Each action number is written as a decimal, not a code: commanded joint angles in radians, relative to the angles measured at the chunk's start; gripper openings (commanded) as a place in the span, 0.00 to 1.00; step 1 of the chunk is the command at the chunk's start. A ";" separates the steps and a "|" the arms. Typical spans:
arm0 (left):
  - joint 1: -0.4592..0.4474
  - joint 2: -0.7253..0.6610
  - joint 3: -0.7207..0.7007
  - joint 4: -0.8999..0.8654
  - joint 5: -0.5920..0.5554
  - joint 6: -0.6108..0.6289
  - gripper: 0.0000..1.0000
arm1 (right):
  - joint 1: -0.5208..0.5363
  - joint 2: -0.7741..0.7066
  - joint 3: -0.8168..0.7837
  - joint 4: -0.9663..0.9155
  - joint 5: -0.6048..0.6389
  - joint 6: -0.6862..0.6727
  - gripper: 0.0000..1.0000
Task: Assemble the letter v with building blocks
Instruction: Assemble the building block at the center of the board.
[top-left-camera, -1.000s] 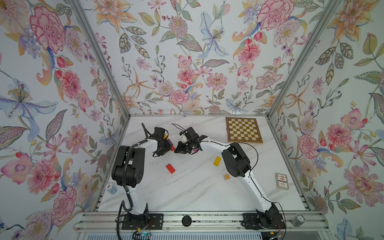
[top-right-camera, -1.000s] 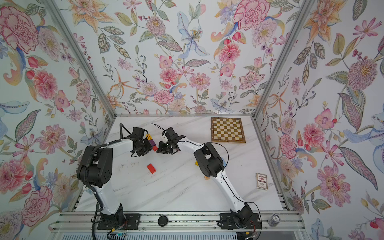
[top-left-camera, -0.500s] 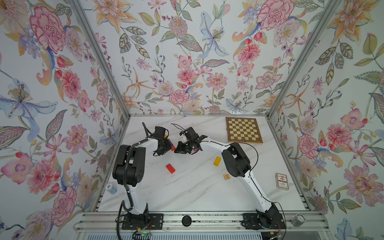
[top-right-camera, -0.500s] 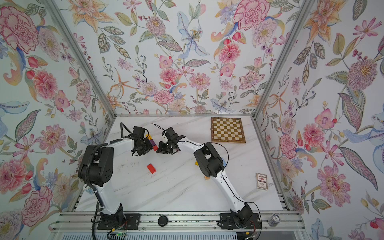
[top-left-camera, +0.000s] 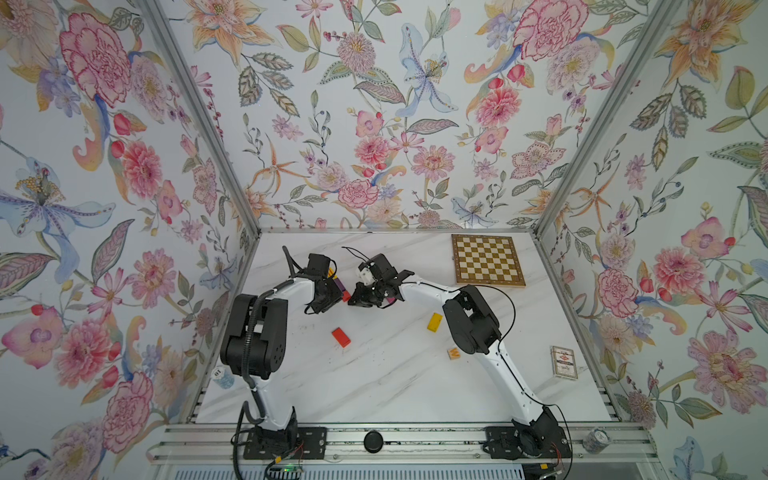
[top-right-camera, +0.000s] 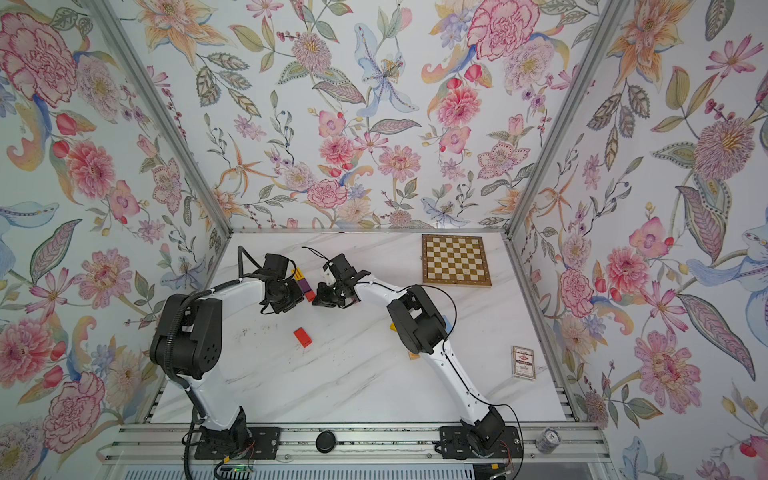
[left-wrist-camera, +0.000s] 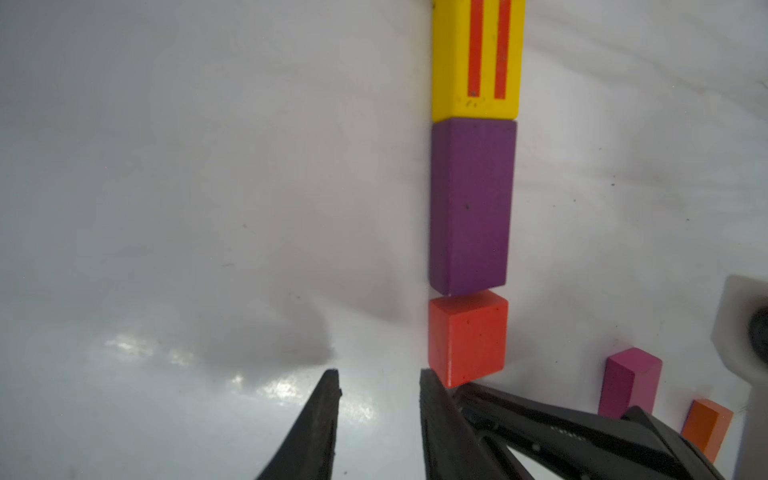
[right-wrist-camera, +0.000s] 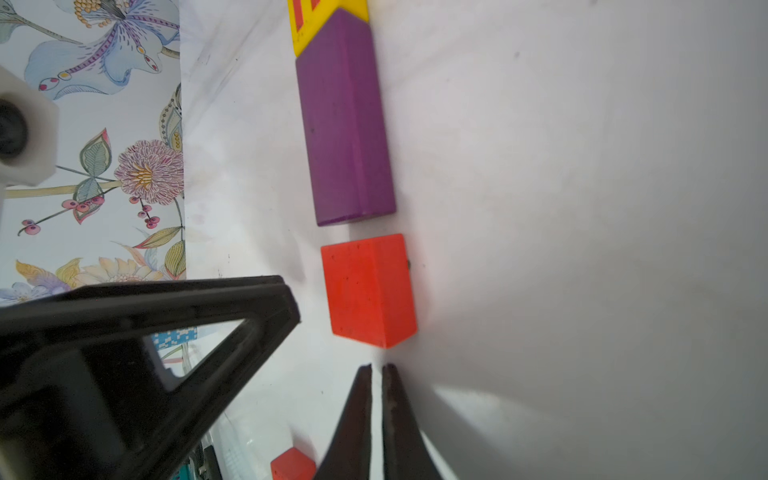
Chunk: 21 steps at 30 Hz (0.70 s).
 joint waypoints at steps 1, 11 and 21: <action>-0.004 -0.061 -0.001 -0.029 -0.028 -0.007 0.36 | -0.008 0.040 0.029 -0.017 0.008 0.007 0.10; -0.001 -0.121 -0.004 -0.037 -0.034 -0.013 0.36 | -0.014 0.052 0.041 -0.018 0.012 0.007 0.10; -0.001 -0.145 -0.016 -0.042 -0.043 -0.014 0.36 | -0.016 0.066 0.057 -0.019 0.012 0.010 0.11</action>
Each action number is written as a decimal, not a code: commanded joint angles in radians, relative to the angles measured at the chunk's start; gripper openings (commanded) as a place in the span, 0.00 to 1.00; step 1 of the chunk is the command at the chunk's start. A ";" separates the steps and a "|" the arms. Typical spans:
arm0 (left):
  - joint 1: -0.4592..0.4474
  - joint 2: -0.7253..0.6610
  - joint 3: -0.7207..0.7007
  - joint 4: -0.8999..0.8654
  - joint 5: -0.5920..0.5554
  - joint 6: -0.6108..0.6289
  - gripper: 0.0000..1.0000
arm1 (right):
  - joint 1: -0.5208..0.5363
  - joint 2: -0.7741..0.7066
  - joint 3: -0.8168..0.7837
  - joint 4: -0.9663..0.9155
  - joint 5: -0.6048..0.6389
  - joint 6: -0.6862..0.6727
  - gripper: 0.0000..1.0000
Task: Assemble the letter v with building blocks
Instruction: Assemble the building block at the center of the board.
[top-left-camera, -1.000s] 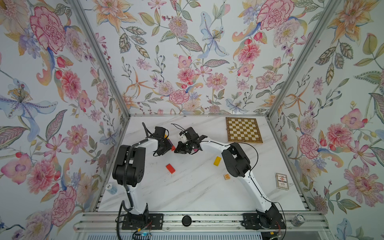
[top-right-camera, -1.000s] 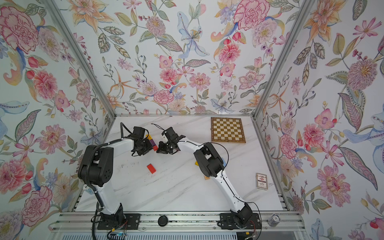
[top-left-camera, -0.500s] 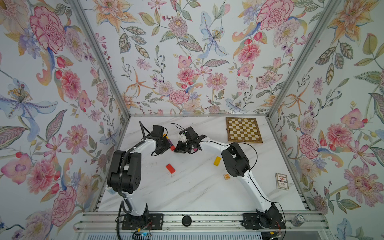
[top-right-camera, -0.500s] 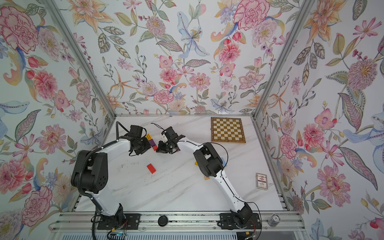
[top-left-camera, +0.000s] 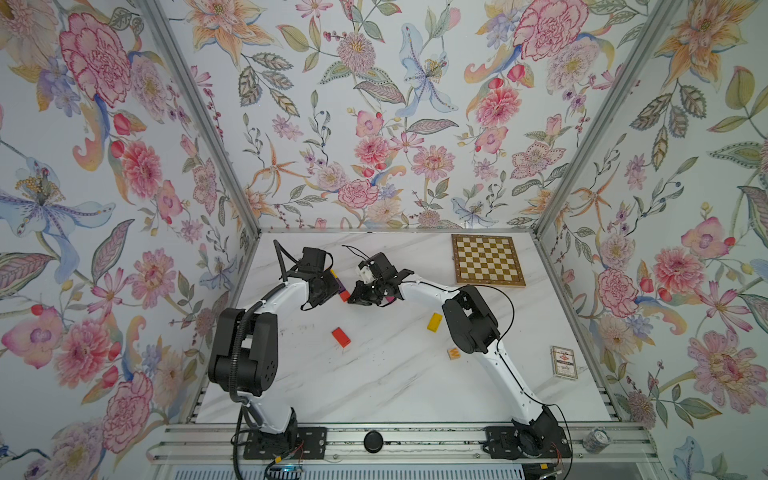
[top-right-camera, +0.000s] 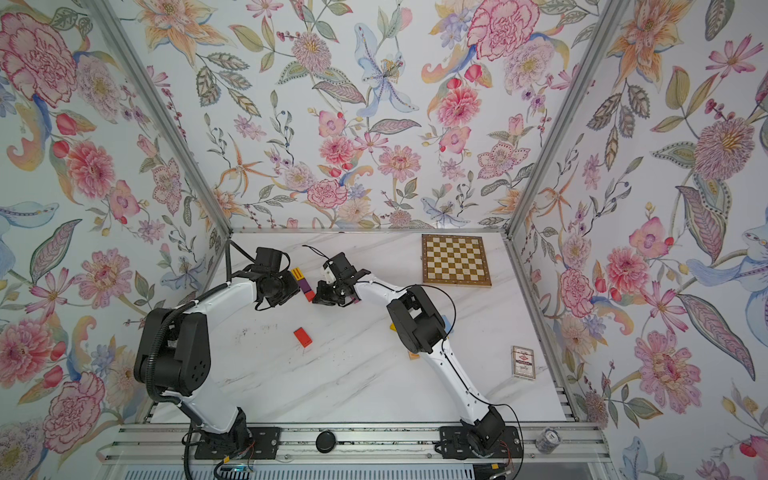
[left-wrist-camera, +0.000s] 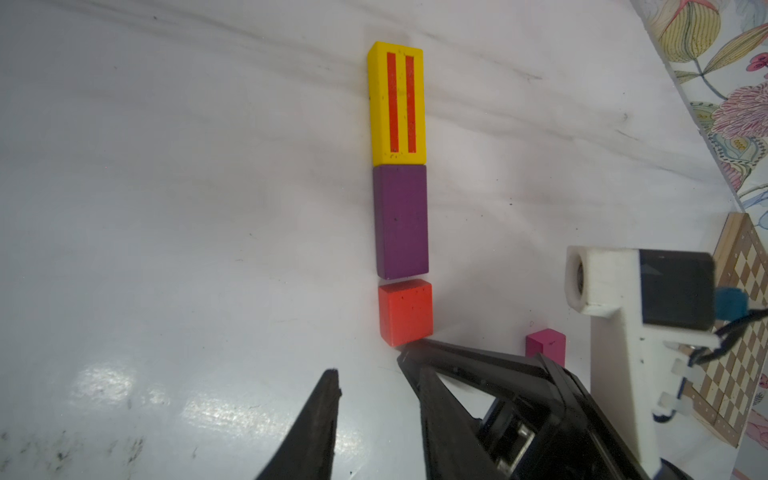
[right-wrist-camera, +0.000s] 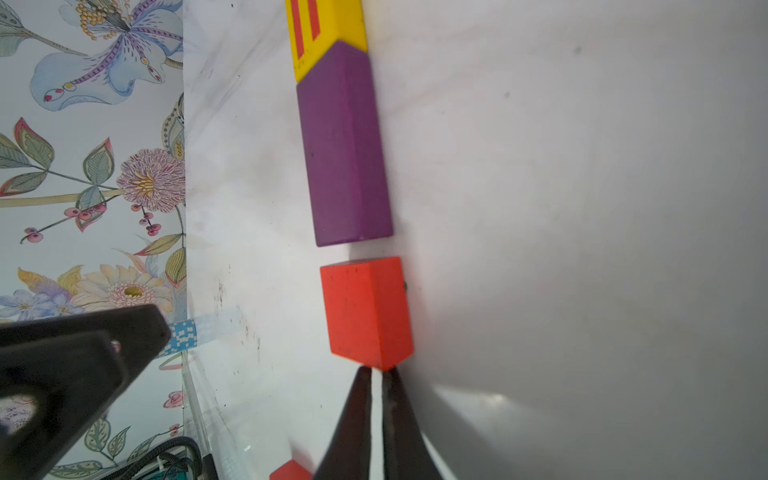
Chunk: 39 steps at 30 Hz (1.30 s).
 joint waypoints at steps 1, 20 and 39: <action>-0.001 -0.034 -0.018 -0.027 -0.023 -0.010 0.36 | -0.008 0.047 0.027 -0.016 0.008 0.010 0.11; -0.001 -0.055 -0.034 -0.031 -0.030 -0.010 0.37 | -0.010 0.062 0.048 -0.016 0.006 0.017 0.12; -0.007 -0.197 -0.087 -0.078 -0.034 0.031 0.50 | -0.003 -0.148 -0.219 0.035 -0.016 -0.009 0.21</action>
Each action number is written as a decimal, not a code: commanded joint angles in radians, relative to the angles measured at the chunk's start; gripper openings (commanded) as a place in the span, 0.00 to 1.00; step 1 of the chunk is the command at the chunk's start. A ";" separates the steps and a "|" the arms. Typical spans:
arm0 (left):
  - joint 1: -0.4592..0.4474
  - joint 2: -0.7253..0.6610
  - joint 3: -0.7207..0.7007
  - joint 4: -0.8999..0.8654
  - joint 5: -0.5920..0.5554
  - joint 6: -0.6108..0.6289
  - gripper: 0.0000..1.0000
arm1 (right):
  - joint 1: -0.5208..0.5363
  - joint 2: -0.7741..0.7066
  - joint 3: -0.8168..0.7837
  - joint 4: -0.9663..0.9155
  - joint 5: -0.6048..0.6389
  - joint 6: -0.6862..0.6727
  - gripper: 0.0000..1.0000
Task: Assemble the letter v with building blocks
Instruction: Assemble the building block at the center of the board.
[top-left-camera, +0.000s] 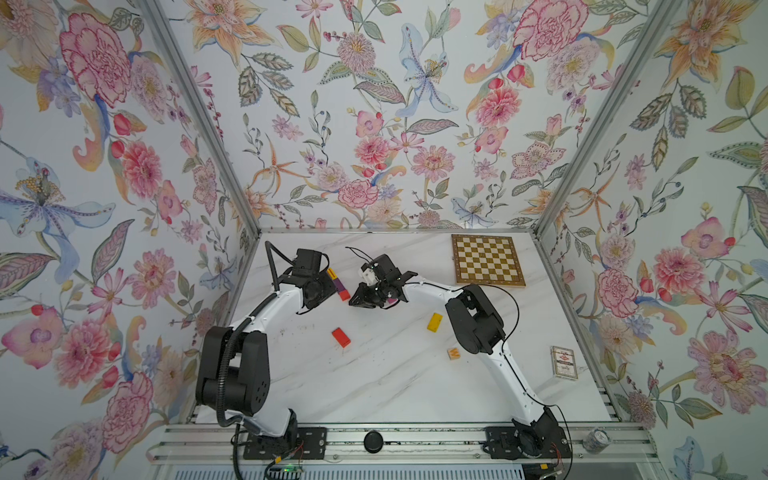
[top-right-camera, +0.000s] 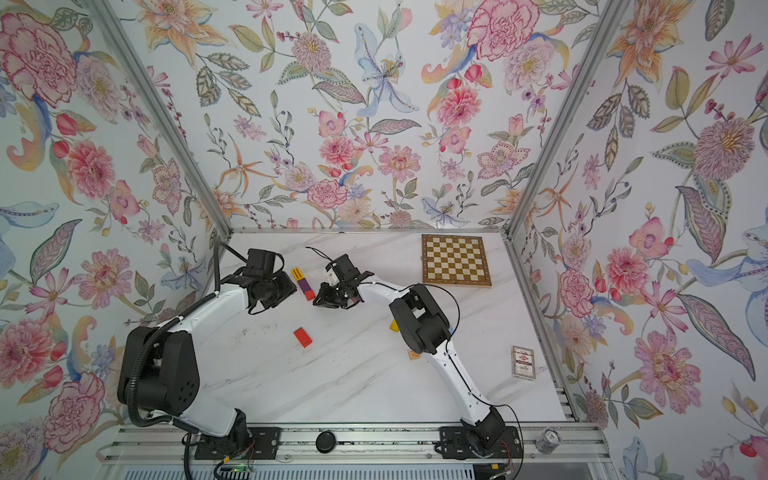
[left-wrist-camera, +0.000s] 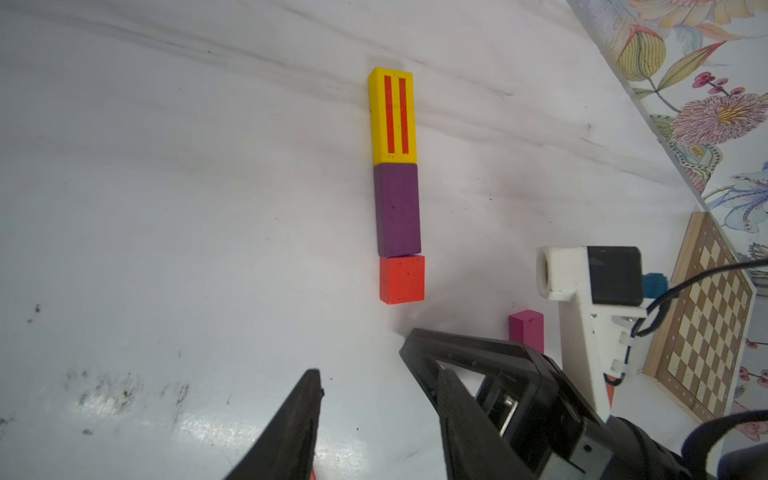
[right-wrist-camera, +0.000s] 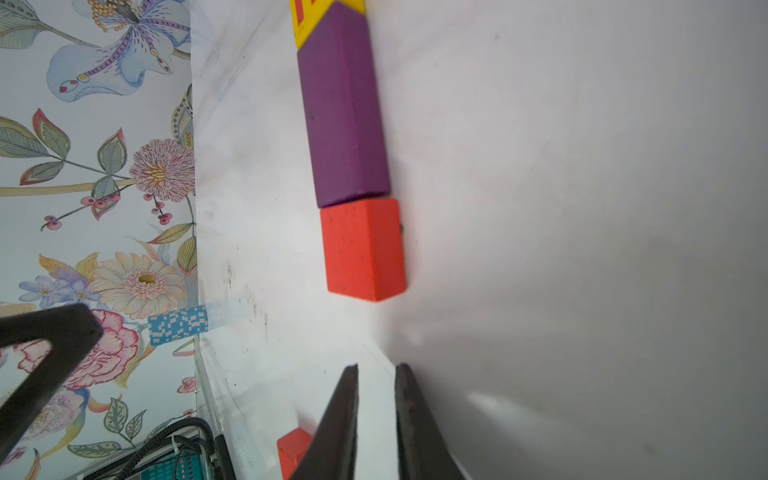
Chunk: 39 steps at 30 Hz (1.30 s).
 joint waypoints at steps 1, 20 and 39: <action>-0.009 -0.055 -0.033 -0.046 -0.010 0.027 0.50 | 0.001 -0.071 -0.080 -0.013 0.015 -0.021 0.21; -0.017 -0.148 -0.183 -0.084 -0.034 0.045 0.47 | -0.046 0.029 0.060 0.040 0.006 0.022 0.37; -0.017 -0.132 -0.192 -0.083 -0.033 0.044 0.46 | -0.053 0.170 0.238 0.064 -0.080 0.091 0.40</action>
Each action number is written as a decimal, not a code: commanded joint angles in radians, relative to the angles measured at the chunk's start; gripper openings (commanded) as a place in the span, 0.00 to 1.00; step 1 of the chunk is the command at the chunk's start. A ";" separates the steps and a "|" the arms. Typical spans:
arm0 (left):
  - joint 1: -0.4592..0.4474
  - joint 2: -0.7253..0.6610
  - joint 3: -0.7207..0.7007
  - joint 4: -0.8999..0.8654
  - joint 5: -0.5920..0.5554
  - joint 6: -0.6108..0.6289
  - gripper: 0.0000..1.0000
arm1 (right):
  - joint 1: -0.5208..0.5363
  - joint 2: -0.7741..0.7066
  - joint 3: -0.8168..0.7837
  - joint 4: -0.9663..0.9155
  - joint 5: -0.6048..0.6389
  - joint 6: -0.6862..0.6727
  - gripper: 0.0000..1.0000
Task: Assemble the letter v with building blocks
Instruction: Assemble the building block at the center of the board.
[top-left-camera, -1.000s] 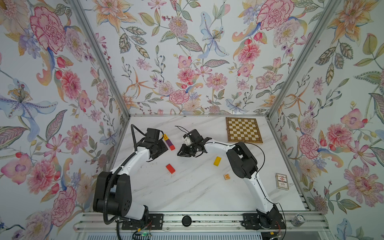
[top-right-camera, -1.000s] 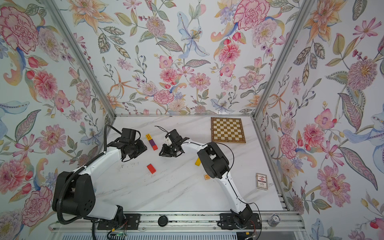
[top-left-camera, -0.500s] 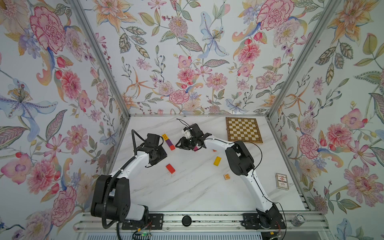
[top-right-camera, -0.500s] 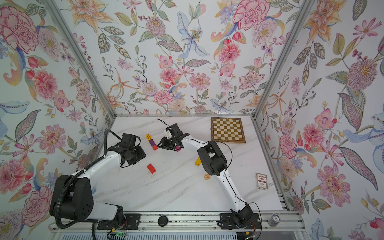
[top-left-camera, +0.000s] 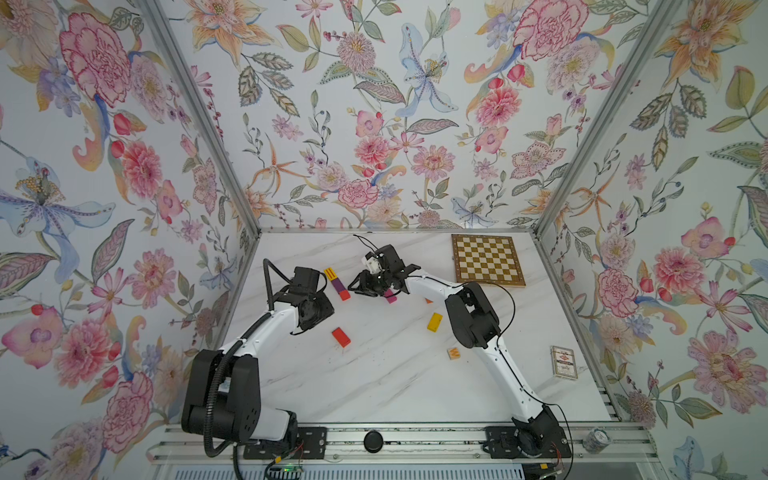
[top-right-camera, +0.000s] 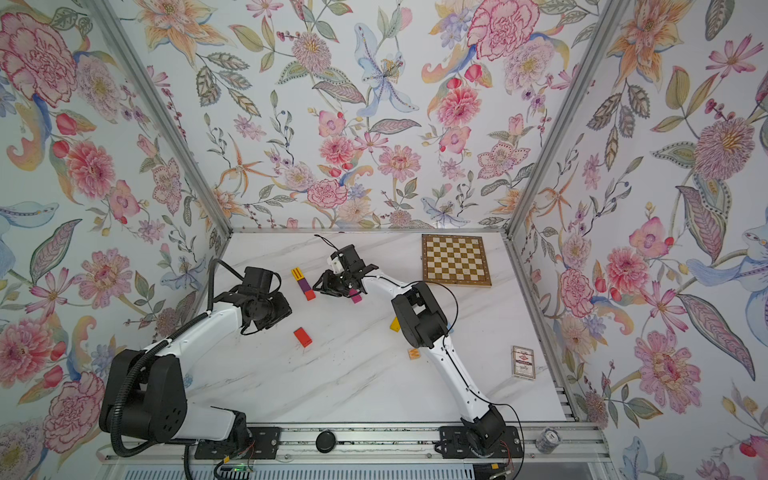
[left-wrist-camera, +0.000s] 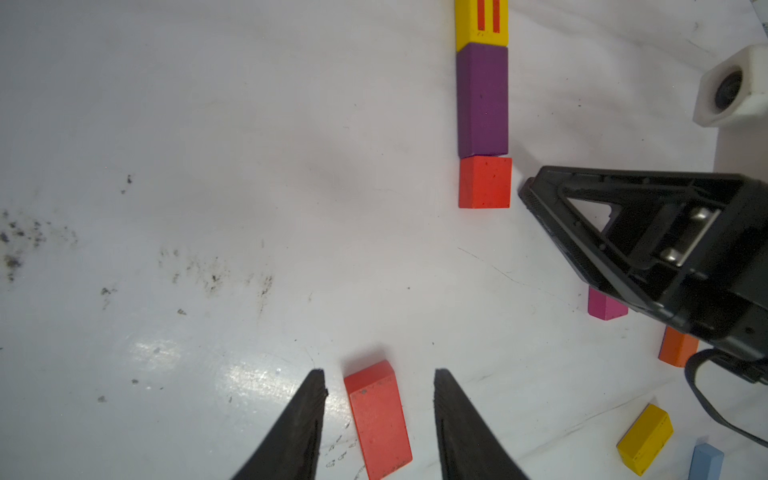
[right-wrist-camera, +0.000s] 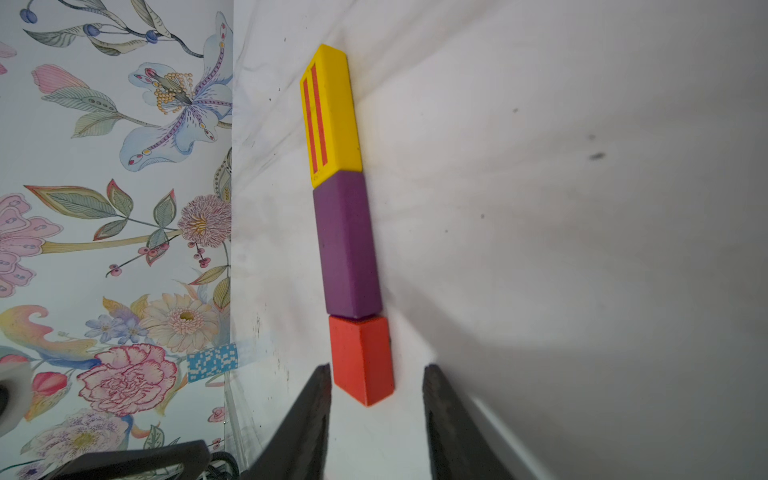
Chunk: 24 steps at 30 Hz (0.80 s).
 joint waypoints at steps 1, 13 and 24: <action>-0.006 -0.004 -0.022 -0.014 -0.025 0.011 0.46 | 0.008 0.035 0.027 0.021 -0.021 0.023 0.40; -0.006 -0.001 -0.031 -0.012 -0.028 0.009 0.46 | 0.015 0.073 0.075 0.027 -0.040 0.046 0.37; -0.006 0.008 -0.033 -0.006 -0.027 0.009 0.45 | 0.017 0.082 0.080 0.026 -0.044 0.054 0.31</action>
